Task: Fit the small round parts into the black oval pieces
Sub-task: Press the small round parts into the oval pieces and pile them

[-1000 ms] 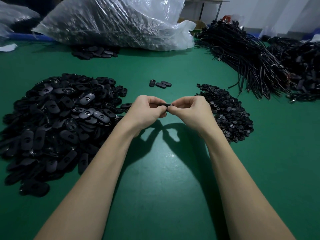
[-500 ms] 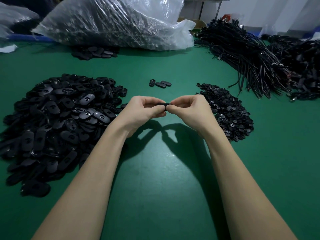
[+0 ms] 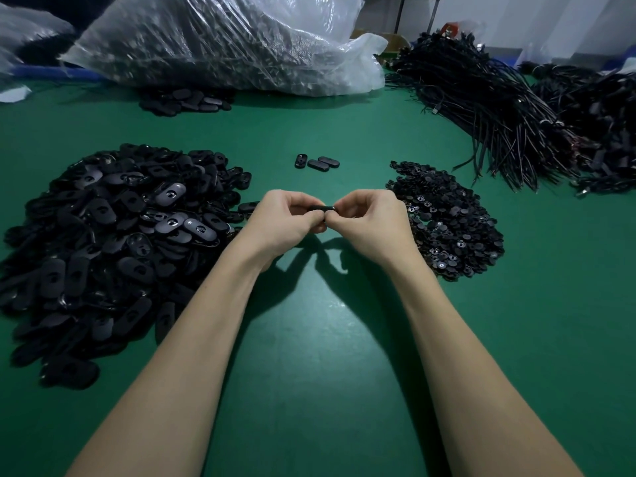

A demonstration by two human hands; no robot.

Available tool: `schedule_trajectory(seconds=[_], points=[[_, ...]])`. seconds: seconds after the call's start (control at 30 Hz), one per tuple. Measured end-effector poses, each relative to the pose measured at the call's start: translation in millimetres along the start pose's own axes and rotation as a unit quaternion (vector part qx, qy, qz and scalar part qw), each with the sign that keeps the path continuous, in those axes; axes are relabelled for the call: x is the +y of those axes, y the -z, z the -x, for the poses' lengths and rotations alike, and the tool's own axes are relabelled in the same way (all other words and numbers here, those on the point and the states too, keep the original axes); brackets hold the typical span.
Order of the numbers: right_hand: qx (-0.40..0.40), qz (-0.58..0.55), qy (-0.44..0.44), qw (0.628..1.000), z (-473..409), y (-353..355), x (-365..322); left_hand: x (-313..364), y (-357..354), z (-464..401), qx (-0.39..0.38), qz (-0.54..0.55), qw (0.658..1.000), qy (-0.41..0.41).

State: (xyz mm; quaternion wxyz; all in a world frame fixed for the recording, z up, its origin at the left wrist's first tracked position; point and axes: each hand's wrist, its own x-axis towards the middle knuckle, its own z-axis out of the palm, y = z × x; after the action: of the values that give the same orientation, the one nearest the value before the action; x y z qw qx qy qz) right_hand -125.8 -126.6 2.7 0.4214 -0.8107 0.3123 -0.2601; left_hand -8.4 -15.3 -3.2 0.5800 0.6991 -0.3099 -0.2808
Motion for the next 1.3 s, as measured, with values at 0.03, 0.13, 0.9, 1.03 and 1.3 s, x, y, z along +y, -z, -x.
schedule_trajectory(seconds=[0.03,0.13,0.9,1.03,1.3], points=[[-0.006,-0.014,0.001,1.000,0,1,0,0,0,0,0.000,0.007,1.000,-0.002],[-0.017,-0.032,0.006,0.999,-1,4,1,0,0,-1,0.017,0.018,1.000,-0.007],[0.008,0.257,-0.042,0.965,-120,-28,-11,-4,-5,-7,0.095,0.010,0.995,0.003],[-0.013,0.289,-0.038,0.956,-123,-28,-16,-4,-5,-7,0.090,0.003,0.996,0.008],[-0.315,0.297,0.064,0.899,-102,-34,-91,3,-14,-3,0.054,-0.058,0.997,0.005]])
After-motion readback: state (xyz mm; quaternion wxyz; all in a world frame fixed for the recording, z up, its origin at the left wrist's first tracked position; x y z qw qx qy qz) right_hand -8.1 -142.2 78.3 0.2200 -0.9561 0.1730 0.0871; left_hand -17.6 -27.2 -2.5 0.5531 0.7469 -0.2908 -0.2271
